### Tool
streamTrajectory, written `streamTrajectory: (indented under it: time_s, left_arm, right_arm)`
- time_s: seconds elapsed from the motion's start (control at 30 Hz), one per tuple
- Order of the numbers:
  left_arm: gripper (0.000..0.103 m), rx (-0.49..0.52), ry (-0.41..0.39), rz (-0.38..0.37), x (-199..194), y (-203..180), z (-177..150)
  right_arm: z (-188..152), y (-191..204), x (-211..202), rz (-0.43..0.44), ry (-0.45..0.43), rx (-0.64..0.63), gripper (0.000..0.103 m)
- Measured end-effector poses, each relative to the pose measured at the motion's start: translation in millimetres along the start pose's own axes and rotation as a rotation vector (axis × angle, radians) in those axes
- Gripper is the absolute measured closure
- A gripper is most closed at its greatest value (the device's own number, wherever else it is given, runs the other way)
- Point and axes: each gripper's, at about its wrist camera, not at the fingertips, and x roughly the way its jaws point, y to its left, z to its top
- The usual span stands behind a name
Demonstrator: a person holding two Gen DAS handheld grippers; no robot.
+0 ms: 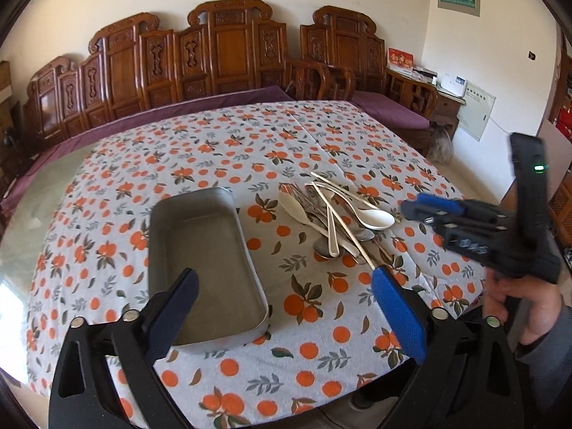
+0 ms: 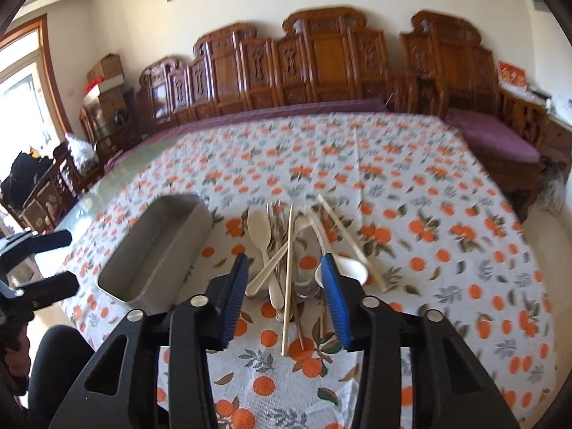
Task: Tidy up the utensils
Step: 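Reach the right tool into the utensil pile and grasp a wooden chopstick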
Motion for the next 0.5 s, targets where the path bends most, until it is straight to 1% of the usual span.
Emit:
streamTrajectory:
  time_s: [0.13,0.27,0.4,0.5]
  left_arm:
    - [0.019,0.001,0.024,-0.019,14.8,-0.3,0.4]
    - [0.021,0.003,0.042,-0.024,26.4,-1.1,1.4]
    - [0.021,-0.004,0.062,-0.016,37.5,0.8,2.3]
    - [0.021,-0.012,0.075,-0.013,44.9,3.2,3.5]
  right_arm:
    - [1.1,-1.9,36.7,0.027,0.072,-0.006,0.069]
    - [4.1,-5.0,74.6,0.043,0.14,-0.023,0.075]
    - [3.8,-7.9,99.6,0.049,0.193,-0.027,0.08]
    - [0.0,-7.5,106.2,0.067,0.213,-0.026,0.084]
